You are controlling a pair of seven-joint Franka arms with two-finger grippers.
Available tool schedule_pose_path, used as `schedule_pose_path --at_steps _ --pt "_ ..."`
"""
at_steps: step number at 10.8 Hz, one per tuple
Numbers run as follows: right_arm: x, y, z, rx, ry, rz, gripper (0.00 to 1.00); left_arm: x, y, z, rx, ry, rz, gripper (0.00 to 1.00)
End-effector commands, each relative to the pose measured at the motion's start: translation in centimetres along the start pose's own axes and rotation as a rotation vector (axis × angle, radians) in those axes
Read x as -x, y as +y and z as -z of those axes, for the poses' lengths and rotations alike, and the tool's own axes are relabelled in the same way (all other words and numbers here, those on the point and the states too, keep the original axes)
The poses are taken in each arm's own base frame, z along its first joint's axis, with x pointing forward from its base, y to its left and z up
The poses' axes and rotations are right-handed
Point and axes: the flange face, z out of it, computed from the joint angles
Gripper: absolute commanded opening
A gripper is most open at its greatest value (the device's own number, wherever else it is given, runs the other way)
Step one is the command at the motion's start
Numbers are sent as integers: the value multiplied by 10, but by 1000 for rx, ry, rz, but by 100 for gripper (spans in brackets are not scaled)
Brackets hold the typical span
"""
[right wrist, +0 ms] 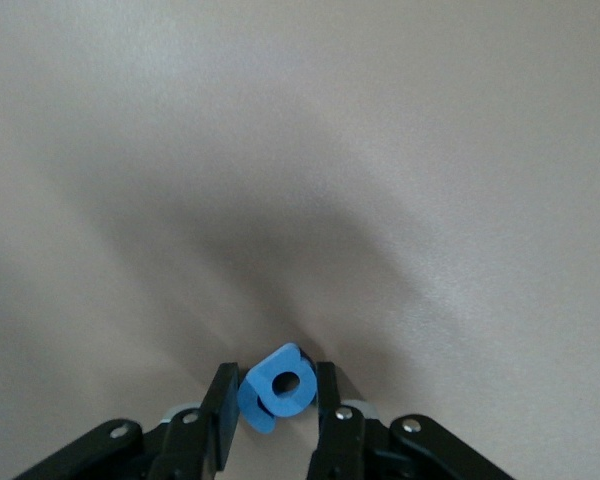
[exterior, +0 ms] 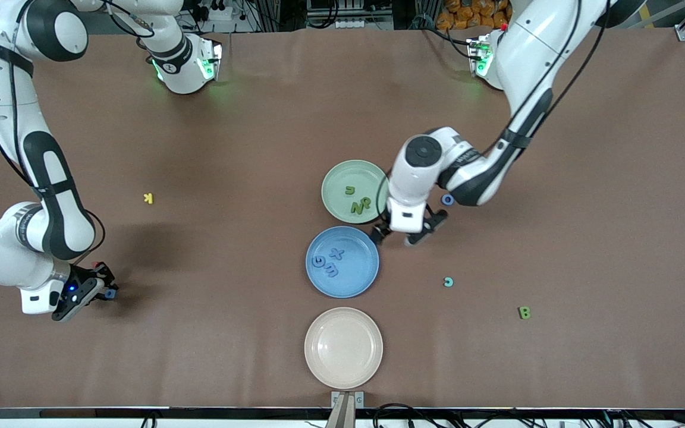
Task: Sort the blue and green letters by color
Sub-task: 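Place N on the green plate while the right gripper grasps e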
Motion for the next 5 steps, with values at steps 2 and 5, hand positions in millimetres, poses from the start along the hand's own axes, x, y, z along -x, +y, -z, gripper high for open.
schedule_pose_path --at_steps 2,5 --pt "-63 -19 31 -83 20 -210 0 -82 -19 2 -15 34 -92 100" --pt "-142 -89 59 -170 -24 -460 0 -135 -49 -21 -53 5 -293 100"
